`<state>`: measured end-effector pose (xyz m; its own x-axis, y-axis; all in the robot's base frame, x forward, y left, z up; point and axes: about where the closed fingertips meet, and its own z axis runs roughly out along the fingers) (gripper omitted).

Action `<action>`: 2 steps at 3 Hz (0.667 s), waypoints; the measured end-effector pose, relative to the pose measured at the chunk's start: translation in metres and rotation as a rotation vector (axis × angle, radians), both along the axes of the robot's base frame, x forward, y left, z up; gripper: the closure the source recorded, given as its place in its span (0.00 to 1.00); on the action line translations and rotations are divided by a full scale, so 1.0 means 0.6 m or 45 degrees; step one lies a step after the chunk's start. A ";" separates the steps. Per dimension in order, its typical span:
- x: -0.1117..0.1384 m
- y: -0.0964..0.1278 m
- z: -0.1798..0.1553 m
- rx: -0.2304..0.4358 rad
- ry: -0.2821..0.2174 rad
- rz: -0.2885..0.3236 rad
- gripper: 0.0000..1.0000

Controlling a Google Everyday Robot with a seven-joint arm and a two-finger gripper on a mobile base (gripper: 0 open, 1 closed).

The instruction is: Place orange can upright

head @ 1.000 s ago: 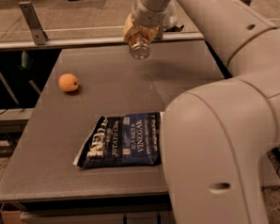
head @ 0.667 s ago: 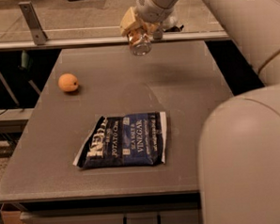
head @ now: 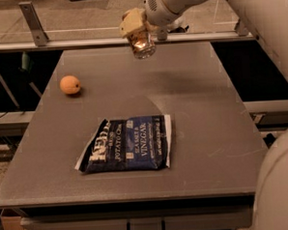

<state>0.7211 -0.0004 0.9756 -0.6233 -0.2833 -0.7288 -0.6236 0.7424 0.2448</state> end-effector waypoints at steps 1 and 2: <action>0.000 0.000 -0.001 -0.002 0.000 0.000 1.00; -0.011 0.032 0.004 -0.010 -0.055 0.107 1.00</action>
Offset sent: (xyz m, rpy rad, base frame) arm -0.0333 0.0717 0.0123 -0.0268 -0.1916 0.3508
